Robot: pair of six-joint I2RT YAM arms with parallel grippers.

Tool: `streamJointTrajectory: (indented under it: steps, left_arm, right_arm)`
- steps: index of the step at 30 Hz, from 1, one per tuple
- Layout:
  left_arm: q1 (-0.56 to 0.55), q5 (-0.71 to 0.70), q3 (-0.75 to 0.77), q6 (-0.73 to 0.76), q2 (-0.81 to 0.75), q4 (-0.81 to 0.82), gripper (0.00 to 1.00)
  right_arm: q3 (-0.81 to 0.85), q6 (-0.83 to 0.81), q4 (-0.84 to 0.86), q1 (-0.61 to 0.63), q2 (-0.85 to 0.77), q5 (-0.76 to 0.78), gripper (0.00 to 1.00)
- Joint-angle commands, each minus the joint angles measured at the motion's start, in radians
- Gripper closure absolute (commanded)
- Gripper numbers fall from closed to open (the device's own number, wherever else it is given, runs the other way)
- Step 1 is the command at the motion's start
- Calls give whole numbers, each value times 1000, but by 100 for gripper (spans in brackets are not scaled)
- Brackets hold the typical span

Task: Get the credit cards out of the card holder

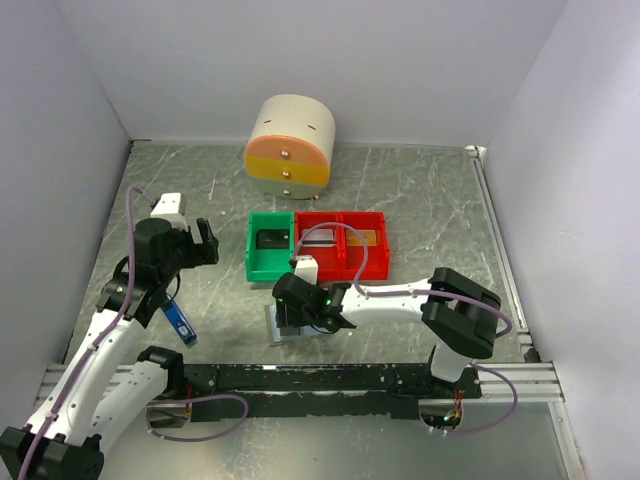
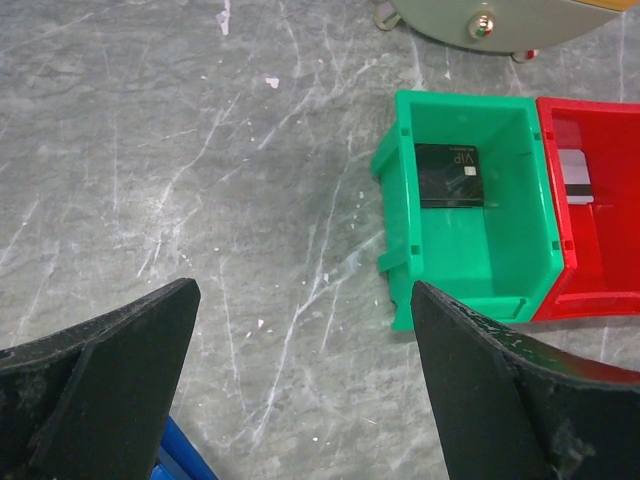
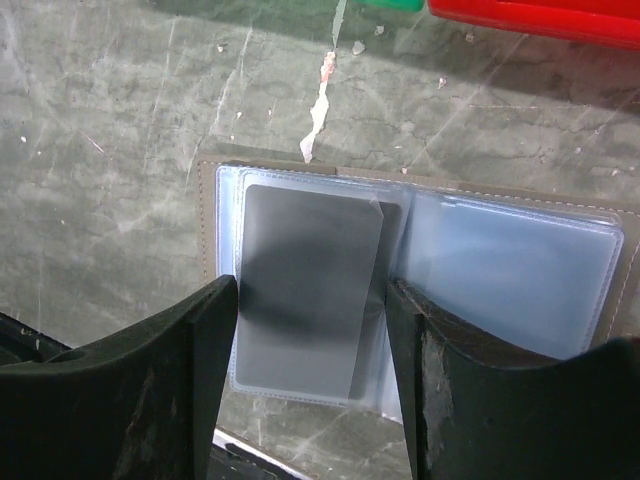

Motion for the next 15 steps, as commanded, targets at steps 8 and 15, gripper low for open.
streamJointTrajectory:
  steps: [8,15]
  left_arm:
    - [9,366,-11,-366,19,-28,5]
    - [-5,689,-270,-619,-84,53,10]
  right_arm:
    - [-36,27,3,-13,2,-40,40]
    - [-51,42,15,-14,-1,-40,40]
